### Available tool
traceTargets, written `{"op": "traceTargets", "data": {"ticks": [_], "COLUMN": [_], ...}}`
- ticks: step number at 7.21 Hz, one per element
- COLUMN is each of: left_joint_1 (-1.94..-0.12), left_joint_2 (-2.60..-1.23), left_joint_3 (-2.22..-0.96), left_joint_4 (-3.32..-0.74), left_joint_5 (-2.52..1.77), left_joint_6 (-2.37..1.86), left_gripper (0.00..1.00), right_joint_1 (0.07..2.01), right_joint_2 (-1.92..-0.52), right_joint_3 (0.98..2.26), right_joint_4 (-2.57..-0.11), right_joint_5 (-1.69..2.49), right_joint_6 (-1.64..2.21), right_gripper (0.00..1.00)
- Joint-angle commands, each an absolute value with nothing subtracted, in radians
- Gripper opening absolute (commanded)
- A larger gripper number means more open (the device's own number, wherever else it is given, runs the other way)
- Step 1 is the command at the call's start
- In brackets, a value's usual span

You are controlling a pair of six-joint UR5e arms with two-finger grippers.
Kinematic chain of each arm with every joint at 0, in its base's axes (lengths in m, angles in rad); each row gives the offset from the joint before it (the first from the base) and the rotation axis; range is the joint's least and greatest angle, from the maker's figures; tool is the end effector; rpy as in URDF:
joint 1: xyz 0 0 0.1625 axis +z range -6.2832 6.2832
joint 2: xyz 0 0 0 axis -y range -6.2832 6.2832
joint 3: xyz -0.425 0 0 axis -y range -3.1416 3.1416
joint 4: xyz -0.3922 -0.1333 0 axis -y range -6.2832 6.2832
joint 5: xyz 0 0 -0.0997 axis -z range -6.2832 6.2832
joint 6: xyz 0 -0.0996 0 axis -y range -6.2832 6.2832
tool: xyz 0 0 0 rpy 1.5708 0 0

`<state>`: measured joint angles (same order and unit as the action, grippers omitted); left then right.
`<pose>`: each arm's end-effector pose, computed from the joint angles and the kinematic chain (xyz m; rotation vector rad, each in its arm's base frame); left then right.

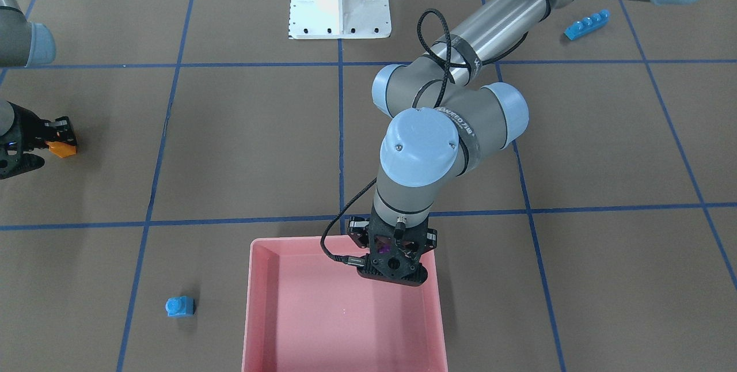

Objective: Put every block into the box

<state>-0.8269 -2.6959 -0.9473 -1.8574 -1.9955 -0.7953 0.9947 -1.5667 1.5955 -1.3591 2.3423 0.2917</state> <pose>0.5158 -0.6968 0.1504 0.2772 0.8285 0.1192 -0.2230 -0.4605 0.6218 -0.1161 -0.7969 -0.3617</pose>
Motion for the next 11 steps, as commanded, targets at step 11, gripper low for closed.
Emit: {"op": "traceTargets", "data": {"ticks": [11], "left_joint_1": [-0.971], "left_joint_2": [-1.962], "left_joint_3": [-1.694], "left_joint_4": [-1.852], "left_joint_5": [-2.21], "left_joint_6": [-0.666], "left_gripper": [1.0], "right_joint_1": [0.889], "right_joint_2": [-0.396], "right_joint_3": [0.89], "right_joint_4": [-1.286], "right_joint_5": [1.974], "right_joint_6": [1.293], "right_gripper": [0.0]}}
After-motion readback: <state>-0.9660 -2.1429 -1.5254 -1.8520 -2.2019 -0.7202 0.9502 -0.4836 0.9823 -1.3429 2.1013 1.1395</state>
